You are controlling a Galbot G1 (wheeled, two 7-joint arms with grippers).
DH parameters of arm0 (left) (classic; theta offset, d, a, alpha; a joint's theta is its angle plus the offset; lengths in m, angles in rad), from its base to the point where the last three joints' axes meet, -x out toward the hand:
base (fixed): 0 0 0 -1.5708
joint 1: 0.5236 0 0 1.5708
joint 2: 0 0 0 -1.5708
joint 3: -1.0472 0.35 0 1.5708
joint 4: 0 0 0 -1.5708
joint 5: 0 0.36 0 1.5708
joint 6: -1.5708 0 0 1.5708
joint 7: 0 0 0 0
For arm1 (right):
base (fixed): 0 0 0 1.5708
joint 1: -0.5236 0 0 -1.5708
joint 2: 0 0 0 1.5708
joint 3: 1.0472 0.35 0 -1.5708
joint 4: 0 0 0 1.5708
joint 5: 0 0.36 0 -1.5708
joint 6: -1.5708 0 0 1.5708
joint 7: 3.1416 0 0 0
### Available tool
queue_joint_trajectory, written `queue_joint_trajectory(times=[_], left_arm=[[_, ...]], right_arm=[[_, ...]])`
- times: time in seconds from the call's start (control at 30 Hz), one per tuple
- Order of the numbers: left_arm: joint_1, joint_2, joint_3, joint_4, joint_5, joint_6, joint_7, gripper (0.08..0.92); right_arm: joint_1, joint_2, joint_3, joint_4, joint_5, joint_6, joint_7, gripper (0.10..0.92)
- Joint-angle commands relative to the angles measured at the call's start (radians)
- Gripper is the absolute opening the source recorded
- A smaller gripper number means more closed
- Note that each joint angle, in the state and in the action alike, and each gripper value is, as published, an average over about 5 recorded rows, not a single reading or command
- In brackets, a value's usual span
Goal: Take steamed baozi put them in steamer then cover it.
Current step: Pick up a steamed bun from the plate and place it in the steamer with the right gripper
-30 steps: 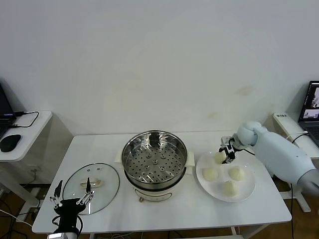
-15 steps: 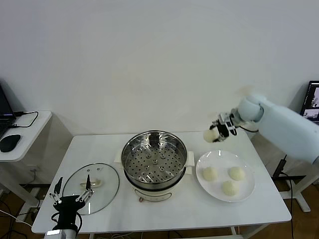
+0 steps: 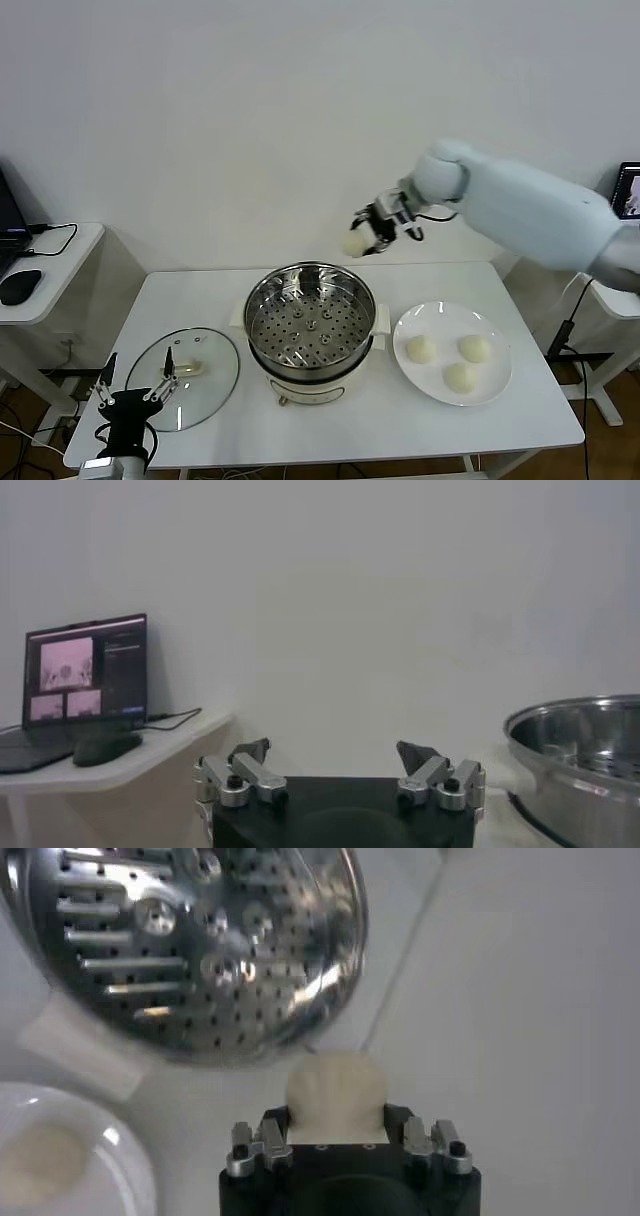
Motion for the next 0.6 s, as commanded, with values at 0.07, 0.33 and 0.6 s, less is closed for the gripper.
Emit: queue_joint_trajectory(times=[0.07,0.33,0.6], left_arm=[[0.0,-0.003,-0.008,-0.006,-0.007,0.002,0.001,0.823],[-0.005,-0.011,-0.006,-0.005,-0.005,0.005,0.002,0.823],[-0.009,-0.01,-0.003,0.005,-0.005,0.004,0.002,0.823]], right_arm=[[0.024,0.202,-0.122,-0.031,-0.081,0.164,0.018,0.59],[-0.012,0.248,-0.139,-0.113,-0.243,0.26,-0.007,0.595],[-0.08,0.275,-0.118,-0.2,-0.314,0.297,-0.003,0.602]])
